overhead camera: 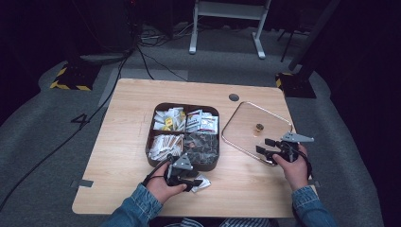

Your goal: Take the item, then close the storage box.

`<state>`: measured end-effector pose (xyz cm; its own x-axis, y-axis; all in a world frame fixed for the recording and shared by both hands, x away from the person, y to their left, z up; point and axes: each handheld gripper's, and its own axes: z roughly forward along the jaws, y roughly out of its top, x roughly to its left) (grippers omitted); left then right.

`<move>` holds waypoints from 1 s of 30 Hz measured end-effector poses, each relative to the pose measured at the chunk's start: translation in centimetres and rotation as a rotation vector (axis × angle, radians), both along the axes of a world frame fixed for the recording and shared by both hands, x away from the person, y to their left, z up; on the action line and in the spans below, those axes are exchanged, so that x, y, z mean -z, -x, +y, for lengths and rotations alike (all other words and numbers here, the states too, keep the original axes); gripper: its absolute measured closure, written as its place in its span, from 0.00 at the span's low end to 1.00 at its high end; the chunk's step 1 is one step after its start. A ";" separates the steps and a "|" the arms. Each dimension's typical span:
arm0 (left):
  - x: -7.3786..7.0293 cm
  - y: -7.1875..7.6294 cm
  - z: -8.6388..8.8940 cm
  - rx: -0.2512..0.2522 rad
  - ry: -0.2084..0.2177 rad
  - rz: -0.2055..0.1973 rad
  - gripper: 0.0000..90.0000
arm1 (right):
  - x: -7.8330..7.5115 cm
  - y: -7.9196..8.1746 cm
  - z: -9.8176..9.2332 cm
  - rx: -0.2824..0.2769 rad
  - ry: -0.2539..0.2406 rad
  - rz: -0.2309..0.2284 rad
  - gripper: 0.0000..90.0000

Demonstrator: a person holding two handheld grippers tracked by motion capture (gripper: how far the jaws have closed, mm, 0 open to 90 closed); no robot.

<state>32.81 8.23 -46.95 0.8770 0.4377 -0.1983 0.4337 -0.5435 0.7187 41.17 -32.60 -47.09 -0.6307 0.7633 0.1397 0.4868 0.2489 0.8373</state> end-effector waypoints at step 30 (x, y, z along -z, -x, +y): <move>-4.4 0.2 6.8 -0.251 0.132 -0.198 0.45 | 0.3 -1.0 0.1 0.042 -0.010 -0.014 0.35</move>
